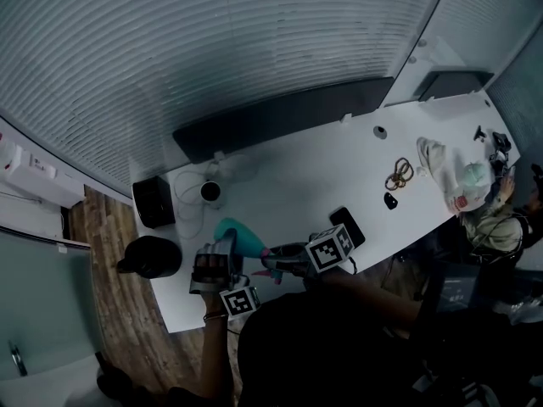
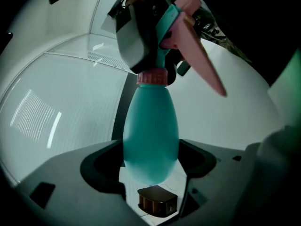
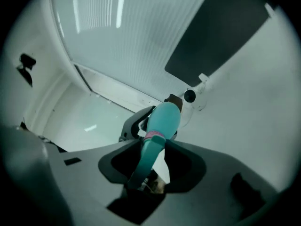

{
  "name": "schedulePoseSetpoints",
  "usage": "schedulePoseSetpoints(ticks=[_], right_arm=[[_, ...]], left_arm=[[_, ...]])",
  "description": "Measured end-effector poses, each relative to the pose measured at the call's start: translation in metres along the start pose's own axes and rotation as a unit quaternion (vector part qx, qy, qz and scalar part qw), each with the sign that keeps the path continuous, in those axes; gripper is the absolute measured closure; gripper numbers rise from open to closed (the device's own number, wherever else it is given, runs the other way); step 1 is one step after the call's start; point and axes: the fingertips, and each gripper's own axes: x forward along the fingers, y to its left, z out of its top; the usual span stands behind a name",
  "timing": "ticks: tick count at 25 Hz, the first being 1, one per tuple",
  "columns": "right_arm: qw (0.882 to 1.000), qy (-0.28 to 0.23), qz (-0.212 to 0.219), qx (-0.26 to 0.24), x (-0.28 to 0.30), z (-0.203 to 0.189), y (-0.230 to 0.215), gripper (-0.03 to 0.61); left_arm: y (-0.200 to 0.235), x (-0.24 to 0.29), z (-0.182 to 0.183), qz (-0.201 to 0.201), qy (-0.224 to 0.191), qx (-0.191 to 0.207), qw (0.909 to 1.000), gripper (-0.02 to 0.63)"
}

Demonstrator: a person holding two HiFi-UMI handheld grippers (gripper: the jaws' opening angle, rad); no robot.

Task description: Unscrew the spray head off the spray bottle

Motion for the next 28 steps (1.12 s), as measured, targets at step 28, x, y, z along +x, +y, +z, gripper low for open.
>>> schedulePoseSetpoints(ticks=[28], right_arm=[[0.717,0.348,-0.204,-0.568,-0.029,-0.01,-0.034,0.448]], left_arm=[[-0.101,-0.006,0.03,-0.329,-0.109,-0.389,0.8536,0.255]])
